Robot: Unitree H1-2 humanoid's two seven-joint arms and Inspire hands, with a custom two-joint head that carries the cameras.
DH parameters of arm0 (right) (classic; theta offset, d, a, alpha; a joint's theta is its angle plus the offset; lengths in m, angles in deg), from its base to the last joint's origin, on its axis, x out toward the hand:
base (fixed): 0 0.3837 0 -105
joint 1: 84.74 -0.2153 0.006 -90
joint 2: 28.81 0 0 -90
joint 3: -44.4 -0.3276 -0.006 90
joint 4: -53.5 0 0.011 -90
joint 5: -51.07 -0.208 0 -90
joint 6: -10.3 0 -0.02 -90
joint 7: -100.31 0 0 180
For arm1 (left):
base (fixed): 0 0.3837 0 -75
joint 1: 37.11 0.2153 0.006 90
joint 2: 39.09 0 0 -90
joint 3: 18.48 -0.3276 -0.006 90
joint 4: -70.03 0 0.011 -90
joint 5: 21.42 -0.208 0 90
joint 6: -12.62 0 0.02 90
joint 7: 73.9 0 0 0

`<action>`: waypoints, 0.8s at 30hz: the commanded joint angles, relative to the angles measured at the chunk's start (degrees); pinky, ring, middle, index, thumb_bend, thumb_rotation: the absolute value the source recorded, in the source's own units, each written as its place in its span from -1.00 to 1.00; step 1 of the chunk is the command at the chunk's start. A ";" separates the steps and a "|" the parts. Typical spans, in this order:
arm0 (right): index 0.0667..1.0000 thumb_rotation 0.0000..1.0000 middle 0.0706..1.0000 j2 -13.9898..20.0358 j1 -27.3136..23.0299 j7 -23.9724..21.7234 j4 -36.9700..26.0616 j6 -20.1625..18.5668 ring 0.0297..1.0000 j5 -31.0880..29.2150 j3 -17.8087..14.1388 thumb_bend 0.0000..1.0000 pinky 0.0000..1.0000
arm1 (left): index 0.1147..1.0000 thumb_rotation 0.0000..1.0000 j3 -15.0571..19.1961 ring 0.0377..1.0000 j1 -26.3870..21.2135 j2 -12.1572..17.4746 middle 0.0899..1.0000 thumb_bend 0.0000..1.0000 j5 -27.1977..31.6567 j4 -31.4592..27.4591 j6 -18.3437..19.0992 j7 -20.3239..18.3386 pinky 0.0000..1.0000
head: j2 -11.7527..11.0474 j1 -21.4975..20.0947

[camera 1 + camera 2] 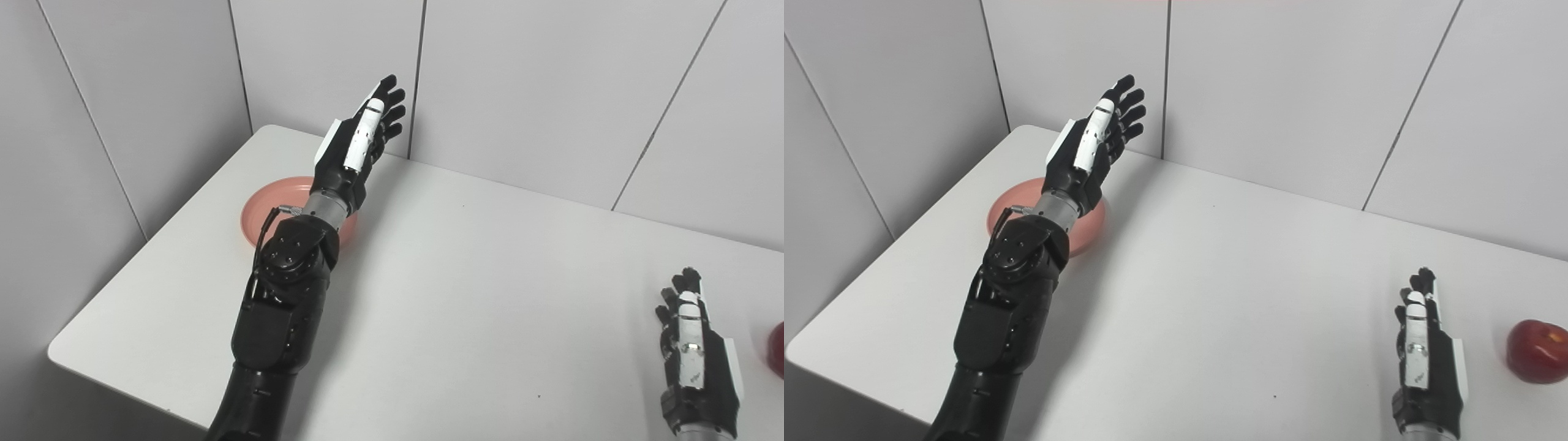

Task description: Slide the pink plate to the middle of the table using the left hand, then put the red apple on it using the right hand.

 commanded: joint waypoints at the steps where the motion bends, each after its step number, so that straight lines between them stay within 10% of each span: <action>1: 1.00 1.00 1.00 0.30 -1.53 -0.33 -1.49 -0.03 0.99 -0.17 -0.15 -0.90 1.00 | 0.84 1.00 1.08 0.90 -3.14 1.62 0.90 -0.17 0.86 -0.30 -2.57 0.26 0.89 | 0.06 0.05; 24: 1.00 1.00 1.00 0.82 -1.58 -0.90 -1.36 0.17 1.00 -0.78 -0.14 -0.94 1.00 | 0.80 1.00 10.16 0.86 -4.69 8.28 0.85 -0.24 4.45 8.22 -7.75 2.33 0.87 | -0.23 0.86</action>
